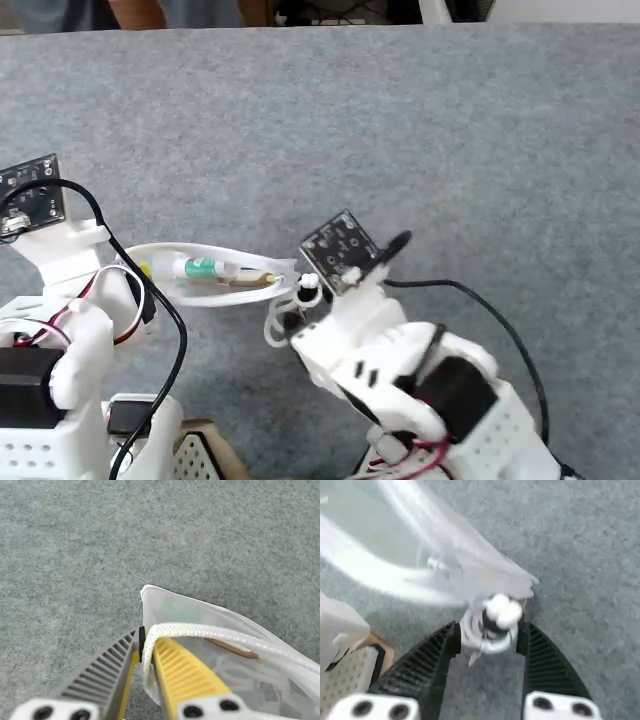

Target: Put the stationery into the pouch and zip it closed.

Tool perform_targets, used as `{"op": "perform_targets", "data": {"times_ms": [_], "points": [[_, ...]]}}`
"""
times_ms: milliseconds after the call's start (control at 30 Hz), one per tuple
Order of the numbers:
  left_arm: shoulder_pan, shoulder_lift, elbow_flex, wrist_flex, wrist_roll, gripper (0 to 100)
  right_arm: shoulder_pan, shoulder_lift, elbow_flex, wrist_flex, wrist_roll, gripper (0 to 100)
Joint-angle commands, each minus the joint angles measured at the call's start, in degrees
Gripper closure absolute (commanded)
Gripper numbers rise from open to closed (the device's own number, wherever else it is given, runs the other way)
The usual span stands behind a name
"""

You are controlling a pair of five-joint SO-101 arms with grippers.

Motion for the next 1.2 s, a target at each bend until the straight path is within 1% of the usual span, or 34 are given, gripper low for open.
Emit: {"op": "perform_targets", "data": {"times_ms": [0,133,200,267,300,367,433,700,800,1000,1100,1167], "points": [[-1.01,0.0,-0.4,-1.41,0.53,97,0.7,-0.22,3.03,-8.35,0.53,80.9],[-1.01,0.0,-0.31,-1.41,0.53,97,0.7,-0.22,3.65,-9.67,0.53,82.4],[-1.01,0.0,-0.31,-1.41,0.53,97,0.7,-0.22,3.65,-10.02,0.53,88.5],[-1.1,0.0,-0.31,-1.41,0.53,97,0.62,-0.31,3.21,-10.11,0.62,97.6],[-1.1,0.0,-0.31,-1.41,0.53,97,0.62,-0.31,2.59,-10.02,0.62,98.9],[-1.1,0.0,-0.31,-1.41,0.53,97,0.62,-0.31,1.36,-9.76,0.62,96.6],[-1.1,0.0,-0.31,-1.41,0.53,97,0.62,-0.31,-0.57,-10.02,0.62,98.8],[-1.1,0.0,-0.31,-1.41,0.44,97,0.62,-0.31,-9.98,-9.58,0.62,98.6],[-1.1,0.0,-0.31,-1.41,0.35,97,0.62,-0.22,-11.38,-6.95,0.62,98.5],[-1.1,0.0,-0.31,-1.41,0.44,97,0.62,-0.13,-8.84,0.26,0.62,98.3],[-1.1,0.0,-0.48,-1.41,0.53,97,0.7,-0.13,-5.32,0.7,0.44,98.2],[-1.1,0.0,-0.48,-1.41,0.53,97,2.55,-0.22,-3.82,0.53,0.26,97.9]]}}
